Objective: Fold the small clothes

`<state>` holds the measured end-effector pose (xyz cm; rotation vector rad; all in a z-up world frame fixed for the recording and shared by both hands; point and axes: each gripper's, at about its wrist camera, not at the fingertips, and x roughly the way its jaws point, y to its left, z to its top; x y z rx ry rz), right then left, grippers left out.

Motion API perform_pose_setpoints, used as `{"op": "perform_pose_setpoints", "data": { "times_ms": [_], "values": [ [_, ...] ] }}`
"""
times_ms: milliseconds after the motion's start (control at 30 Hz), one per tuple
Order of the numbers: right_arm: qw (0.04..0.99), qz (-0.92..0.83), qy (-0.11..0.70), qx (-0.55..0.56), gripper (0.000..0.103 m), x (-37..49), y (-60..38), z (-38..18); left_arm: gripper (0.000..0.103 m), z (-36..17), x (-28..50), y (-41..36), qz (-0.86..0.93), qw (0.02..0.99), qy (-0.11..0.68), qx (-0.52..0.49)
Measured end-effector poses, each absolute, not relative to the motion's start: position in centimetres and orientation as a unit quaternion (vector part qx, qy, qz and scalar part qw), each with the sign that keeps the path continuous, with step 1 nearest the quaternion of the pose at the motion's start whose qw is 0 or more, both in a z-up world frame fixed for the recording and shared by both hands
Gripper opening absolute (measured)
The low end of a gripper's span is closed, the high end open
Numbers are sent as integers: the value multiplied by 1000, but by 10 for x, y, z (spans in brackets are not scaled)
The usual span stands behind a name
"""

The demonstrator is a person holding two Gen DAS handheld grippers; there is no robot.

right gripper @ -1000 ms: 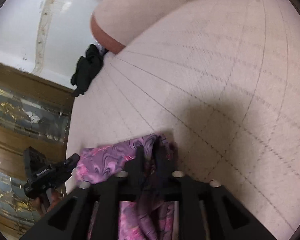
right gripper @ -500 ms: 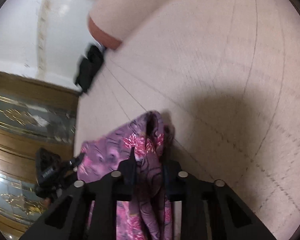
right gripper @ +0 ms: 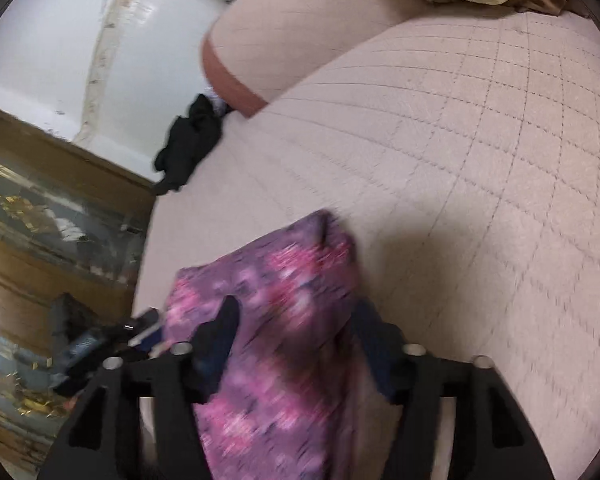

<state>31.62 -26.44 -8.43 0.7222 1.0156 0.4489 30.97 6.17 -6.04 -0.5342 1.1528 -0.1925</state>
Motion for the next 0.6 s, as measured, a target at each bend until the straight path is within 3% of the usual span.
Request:
{"op": "perform_pose_setpoints", "data": {
  "times_ms": [67, 100, 133, 167, 200, 367, 400, 433, 467, 600],
  "values": [
    [785, 208, 478, 336, 66, 295, -265, -91, 55, -68, 275, 71, -80, 799, 545, -242],
    [784, 203, 481, 336, 61, 282, -265, -96, 53, -73, 258, 74, -81, 796, 550, -239],
    [779, 207, 485, 338, 54, 272, -257, -98, 41, -81, 237, 76, -82, 788, 561, -239],
    [771, 217, 493, 340, 42, 258, -253, -104, 36, -87, 218, 80, -86, 781, 568, -246],
    [769, 220, 497, 336, 39, 241, -248, -107, 36, -90, 207, 82, -88, 776, 570, -255],
    [766, 213, 508, 331, 39, 174, -245, -120, 36, -86, 160, 86, -79, 778, 562, -271],
    [766, 211, 511, 328, 35, 165, -245, -123, 36, -88, 153, 85, -78, 777, 562, -272],
    [767, 211, 515, 320, 18, 161, -242, -125, 29, -90, 147, 82, -77, 780, 562, -264],
    [769, 205, 520, 309, 7, 158, -239, -127, 12, -91, 147, 78, -74, 784, 563, -252],
    [803, 187, 484, 294, 5, 141, -248, -102, 8, -65, 124, 74, -77, 827, 511, -221]
  ]
}}
